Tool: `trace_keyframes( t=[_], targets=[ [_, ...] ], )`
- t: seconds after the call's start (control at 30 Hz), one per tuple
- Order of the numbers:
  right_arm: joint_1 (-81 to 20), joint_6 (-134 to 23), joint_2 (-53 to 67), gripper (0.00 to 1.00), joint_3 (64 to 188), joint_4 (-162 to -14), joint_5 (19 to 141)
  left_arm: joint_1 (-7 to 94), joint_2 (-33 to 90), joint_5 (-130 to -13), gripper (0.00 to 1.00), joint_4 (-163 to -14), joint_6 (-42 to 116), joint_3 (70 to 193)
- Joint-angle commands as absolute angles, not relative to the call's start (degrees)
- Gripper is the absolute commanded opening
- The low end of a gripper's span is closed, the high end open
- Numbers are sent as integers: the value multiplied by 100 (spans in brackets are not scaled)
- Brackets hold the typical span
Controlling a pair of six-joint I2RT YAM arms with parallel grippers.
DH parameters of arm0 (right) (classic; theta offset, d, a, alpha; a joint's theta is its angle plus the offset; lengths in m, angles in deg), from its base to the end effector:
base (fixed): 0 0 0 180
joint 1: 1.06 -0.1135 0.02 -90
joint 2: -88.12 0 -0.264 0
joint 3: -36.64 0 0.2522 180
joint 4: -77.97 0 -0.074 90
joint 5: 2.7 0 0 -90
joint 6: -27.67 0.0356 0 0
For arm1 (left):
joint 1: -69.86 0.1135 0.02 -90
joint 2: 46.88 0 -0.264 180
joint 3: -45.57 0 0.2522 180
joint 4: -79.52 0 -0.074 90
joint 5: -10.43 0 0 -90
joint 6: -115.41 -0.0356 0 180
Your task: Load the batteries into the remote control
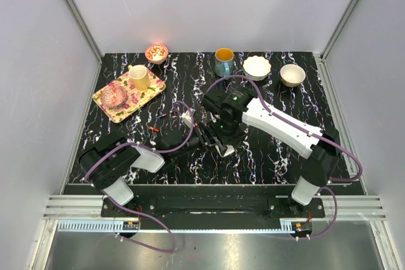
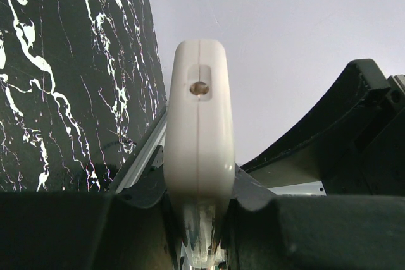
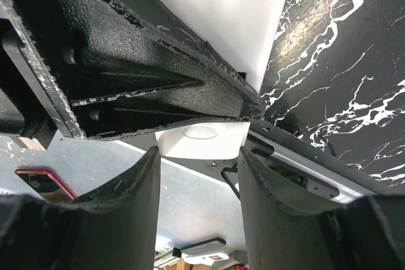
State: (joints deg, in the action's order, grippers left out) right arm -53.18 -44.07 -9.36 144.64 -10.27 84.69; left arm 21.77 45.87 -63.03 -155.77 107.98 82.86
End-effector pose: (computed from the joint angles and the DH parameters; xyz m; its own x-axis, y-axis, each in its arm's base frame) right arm 0.1946 0.2528 0.3130 -0.8247 -0.5503 -0.1305 -0.5627 0.8217 0.0905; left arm 0.1820 -0.2180 0.1691 -0.8962 -0.4246 -0.1285 0.1149 0.0576 -0.9917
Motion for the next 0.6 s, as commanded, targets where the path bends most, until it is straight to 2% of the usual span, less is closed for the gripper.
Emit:
trace_keyframes(
  t=[0.0,0.4,0.57],
  targets=[
    [-5221,-4396,-909,17,14471,-1497,8625,2073,4496,-5909,0,-17135,10873,8517],
    [-5230,-4361,-848,36,14515,-1409,8660,2073,4532,-5953,0,-17118,10856,8482],
    [-5221,-4369,-813,39,14550,-1339,8677,2073,4549,-5997,0,-17118,10829,8465]
  ],
)
